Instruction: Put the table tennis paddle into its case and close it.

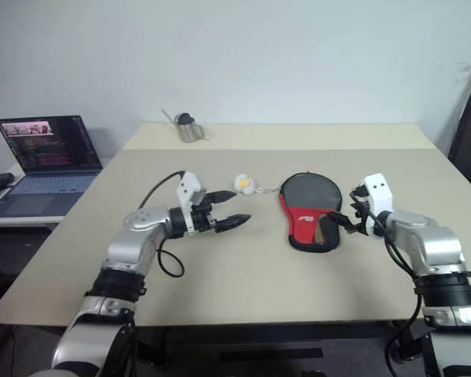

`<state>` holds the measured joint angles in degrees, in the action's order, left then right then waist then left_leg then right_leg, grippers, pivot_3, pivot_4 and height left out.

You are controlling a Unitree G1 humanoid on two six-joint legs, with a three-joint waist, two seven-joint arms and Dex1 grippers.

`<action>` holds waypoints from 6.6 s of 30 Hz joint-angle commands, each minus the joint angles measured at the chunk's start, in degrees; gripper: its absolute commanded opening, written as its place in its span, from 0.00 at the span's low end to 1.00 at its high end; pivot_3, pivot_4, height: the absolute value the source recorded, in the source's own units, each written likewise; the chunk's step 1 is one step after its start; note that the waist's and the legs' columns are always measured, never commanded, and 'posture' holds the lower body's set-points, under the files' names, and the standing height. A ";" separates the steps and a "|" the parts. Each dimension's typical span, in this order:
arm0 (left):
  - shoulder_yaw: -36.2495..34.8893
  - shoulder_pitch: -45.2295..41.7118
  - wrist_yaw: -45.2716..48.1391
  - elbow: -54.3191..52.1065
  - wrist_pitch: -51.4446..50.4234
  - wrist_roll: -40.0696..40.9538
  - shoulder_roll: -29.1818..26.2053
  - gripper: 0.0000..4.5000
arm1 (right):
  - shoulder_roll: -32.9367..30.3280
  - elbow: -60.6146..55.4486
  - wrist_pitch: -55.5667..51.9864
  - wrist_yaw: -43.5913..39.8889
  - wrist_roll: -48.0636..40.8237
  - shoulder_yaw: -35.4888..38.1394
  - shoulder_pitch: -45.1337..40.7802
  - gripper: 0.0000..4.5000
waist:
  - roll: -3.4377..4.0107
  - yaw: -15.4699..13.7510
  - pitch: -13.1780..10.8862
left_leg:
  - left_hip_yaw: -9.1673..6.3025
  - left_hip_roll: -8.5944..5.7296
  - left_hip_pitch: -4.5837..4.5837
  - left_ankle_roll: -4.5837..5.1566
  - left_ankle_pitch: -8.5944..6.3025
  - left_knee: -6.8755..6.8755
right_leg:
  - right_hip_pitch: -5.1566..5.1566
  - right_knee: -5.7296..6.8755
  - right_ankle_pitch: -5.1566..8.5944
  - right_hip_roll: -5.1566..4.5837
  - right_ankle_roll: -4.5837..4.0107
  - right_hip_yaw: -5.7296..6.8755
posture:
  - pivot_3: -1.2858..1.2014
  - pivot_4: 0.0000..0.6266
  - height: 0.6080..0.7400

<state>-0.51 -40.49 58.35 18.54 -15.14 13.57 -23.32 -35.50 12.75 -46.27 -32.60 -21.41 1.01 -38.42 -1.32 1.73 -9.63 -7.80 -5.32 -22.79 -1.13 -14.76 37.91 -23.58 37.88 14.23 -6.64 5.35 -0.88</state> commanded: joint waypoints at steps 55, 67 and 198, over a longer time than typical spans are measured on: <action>-0.29 13.31 5.88 -18.60 -9.67 7.25 -13.88 1.00 | 20.00 13.71 -0.29 -9.01 10.76 -3.97 -8.35 0.01 | 0.10 3.30 0.03 | 0.30 0.96 0.79 -0.38 -0.25 -0.22 | 0.23 0.02 -0.12 0.98 -0.49 -0.44 | 0.52 0.24 1.00; 0.87 21.42 10.97 -27.32 -13.31 10.85 -18.92 1.00 | 21.24 -11.97 -15.19 -6.87 5.09 -6.58 3.75 0.01 | 0.14 2.90 0.00 | 0.32 1.04 0.80 -0.42 -0.29 -0.48 | 0.12 -0.04 -0.06 1.04 -0.58 -0.48 | 0.52 0.24 1.00; -0.10 -25.40 -30.39 55.08 8.71 -14.02 11.25 0.17 | 24.76 -18.40 0.87 8.87 6.97 -12.81 11.26 1.00 | 0.08 0.14 0.00 | 0.17 0.87 0.74 -0.71 -0.18 -0.92 | 0.24 -0.65 0.03 1.18 -0.75 -0.05 | 0.52 0.24 1.00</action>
<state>-0.59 -65.57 27.87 74.06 -7.33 0.43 -11.82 -10.90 -4.07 -44.53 -24.53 -14.65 -12.35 -27.40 -1.25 1.87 -9.63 -7.63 -4.45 -22.04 -1.84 -14.94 36.99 -23.34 37.25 14.26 -5.45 4.61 -0.92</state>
